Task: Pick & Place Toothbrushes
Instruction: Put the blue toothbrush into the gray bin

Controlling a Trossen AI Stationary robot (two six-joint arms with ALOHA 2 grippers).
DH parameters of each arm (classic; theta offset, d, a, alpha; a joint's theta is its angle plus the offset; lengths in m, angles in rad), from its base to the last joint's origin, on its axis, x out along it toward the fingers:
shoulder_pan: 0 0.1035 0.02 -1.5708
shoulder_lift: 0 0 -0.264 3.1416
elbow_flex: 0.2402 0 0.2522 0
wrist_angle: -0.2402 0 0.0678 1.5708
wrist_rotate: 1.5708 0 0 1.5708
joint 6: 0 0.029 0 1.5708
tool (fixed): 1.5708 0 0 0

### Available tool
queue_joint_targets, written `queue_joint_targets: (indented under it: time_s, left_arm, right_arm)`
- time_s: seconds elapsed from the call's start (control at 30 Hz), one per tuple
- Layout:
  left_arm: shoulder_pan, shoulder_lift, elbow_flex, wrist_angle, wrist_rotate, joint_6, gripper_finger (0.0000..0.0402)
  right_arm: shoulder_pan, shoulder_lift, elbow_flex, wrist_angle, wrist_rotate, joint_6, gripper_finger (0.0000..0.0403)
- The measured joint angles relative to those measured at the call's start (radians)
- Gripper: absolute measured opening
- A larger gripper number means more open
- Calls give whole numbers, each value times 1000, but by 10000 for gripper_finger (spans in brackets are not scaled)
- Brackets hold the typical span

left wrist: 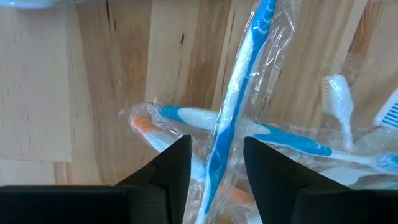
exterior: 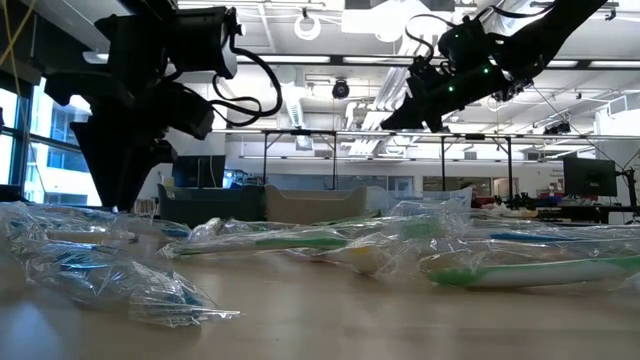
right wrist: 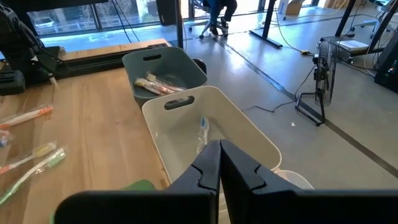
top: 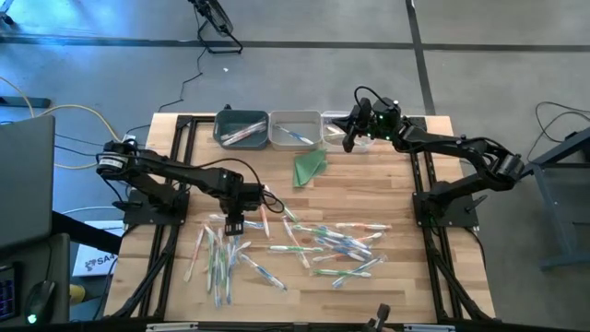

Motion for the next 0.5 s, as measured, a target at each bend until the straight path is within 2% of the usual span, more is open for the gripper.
queue_joint_targets:
  time_s: [0.27, 0.5]
  left_arm:
    - [-3, 0, 0, 2, 1, -1, 143]
    - [-66, 0, -14, 38, 2, -8, 143]
  right_arm:
    - [0, 0, 0, -1, 0, 1, 3]
    - [0, 0, 0, 0, 0, 3, 3]
